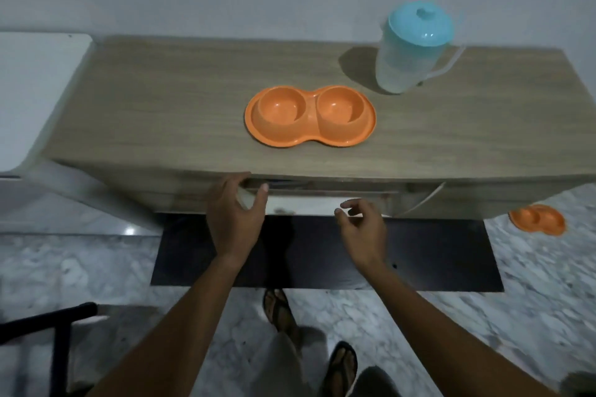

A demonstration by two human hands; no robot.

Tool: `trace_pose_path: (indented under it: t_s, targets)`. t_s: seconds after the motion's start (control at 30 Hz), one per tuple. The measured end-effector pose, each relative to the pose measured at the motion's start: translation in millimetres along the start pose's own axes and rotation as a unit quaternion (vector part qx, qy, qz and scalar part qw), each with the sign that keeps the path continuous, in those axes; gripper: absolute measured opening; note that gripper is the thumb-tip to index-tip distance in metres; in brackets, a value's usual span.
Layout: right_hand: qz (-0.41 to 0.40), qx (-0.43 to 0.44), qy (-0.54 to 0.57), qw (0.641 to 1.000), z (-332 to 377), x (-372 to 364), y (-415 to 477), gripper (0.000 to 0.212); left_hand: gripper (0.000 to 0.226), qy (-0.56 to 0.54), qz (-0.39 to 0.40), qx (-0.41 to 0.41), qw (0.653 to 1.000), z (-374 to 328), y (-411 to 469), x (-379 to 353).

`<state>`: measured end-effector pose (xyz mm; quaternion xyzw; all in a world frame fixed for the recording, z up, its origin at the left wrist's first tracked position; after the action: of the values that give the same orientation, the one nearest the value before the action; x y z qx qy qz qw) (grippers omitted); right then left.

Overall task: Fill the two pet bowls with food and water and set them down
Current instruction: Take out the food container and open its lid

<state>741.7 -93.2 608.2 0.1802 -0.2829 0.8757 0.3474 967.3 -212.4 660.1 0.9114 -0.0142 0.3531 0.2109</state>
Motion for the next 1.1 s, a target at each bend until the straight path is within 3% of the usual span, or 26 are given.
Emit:
trace_pose_path:
  t_s: [0.17,0.3,0.37,0.53,0.63,0.7,0.83,0.93,1.0,1.1]
  targets:
    - [0.075,-0.053,0.035,0.995,-46.3,-46.0,3.9,0.007,0.038,-0.042,0.082,0.094,0.991,41.4,-44.3,-32.6]
    - [0.059,-0.052,0.056,0.995,-54.7,-91.0,52.6,0.021,0.046,-0.117,0.085,0.14,0.979,90.6,-32.8,-89.4]
    - [0.042,-0.036,0.073,0.996,-54.5,-110.0,79.1,0.028,0.039,-0.153,0.08,0.165,0.971,107.2,-23.8,-116.0]
    - [0.052,-0.038,0.173,0.983,-60.1,-147.8,124.8,0.04,0.029,-0.206,0.083,0.181,0.958,134.6,-5.9,-159.2]
    - [0.083,-0.061,0.193,0.976,-64.5,-161.3,135.5,0.033,0.026,-0.206,0.117,0.159,0.959,146.0,-1.2,-171.1]
    - [0.098,-0.086,0.185,0.974,-67.1,-166.7,135.6,0.025,0.026,-0.203,0.128,0.153,0.959,148.8,-0.4,-173.8]
    - [0.084,-0.107,0.204,0.969,-71.8,-163.5,120.5,0.033,0.035,-0.269,0.094,0.163,0.945,144.0,-8.8,-168.0]
    - [0.046,-0.096,0.239,0.965,-70.0,-141.4,88.3,0.039,0.016,-0.346,0.07,0.167,0.921,120.9,-24.7,-148.9]
    - [0.028,-0.092,0.249,0.964,-64.9,-123.8,60.8,0.031,0.024,-0.367,0.042,0.203,0.907,108.0,-41.3,-131.9]
    - [0.042,-0.113,0.225,0.967,-58.4,-98.0,14.2,0.022,0.028,-0.312,0.012,0.275,0.909,85.2,-70.7,-96.1]
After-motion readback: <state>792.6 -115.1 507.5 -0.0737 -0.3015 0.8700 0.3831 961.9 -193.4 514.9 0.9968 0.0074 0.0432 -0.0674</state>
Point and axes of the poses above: each hand's wrist, its own y-axis towards the middle knuckle, its own x-axis out of the back of the hand, z = x × y, the point moved 5 cm from there along y, towards the middle knuckle, and after that the axes turned 13 degrees about -x, right-handed, at the moved point
